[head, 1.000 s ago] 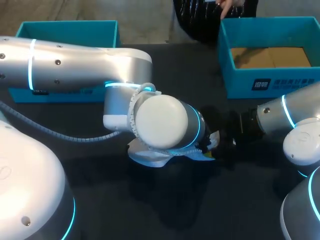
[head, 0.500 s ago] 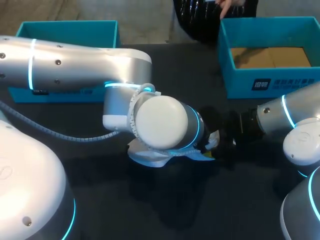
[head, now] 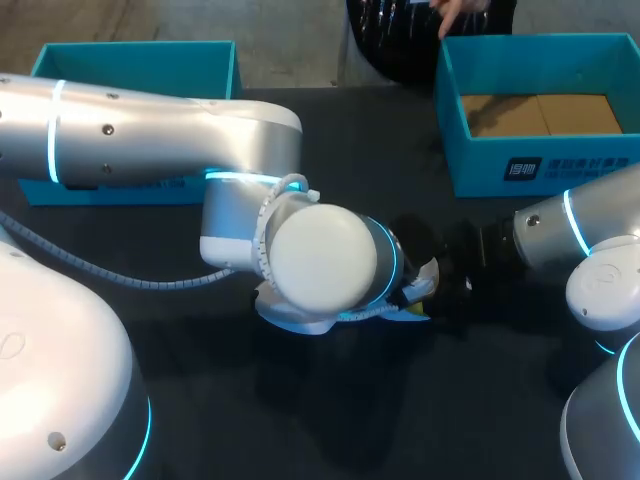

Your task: Take the shoe out of the shoebox, open the shoe tongue, remove and reinsert the insole, then place the shoe into the shoebox

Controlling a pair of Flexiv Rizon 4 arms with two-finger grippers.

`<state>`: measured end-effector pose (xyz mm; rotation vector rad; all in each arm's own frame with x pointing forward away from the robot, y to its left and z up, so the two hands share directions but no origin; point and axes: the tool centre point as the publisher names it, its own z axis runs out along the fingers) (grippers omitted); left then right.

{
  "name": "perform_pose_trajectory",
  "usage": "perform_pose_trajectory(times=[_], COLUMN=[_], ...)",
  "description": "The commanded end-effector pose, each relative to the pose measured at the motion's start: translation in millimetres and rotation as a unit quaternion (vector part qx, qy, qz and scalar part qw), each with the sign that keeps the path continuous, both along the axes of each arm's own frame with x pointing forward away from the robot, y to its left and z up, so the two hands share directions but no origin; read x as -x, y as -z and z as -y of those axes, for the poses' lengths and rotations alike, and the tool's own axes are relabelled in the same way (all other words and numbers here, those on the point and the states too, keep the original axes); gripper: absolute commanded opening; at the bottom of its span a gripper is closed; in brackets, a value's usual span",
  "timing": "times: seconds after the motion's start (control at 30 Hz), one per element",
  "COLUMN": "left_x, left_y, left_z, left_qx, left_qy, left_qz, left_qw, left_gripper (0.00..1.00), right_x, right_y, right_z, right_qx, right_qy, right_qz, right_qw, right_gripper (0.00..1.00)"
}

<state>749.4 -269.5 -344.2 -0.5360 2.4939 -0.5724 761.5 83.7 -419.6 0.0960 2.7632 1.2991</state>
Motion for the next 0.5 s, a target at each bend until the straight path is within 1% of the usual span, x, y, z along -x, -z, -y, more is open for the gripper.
perform_pose_trajectory(times=[0.03,0.33,0.5], left_x=[3.9,5.3,4.3], left_y=[2.0,6.5,9.6], left_z=[1.0,2.7,2.8], left_qx=[0.005,0.016,0.015], left_qy=[-0.006,-0.028,-0.032], left_qz=[0.016,0.032,0.024], left_qw=[1.000,0.999,0.999], left_gripper=[0.50,0.50,0.47], right_x=[-0.2,-0.2,-0.2], right_y=[-0.7,-0.7,-0.7], right_z=[-1.2,-1.2,-1.2], right_qx=[0.001,0.001,0.001], right_qy=[0.000,0.000,0.000], right_qz=[0.000,0.000,0.000], right_qw=[1.000,1.000,1.000], right_gripper=[0.00,0.00,0.00])
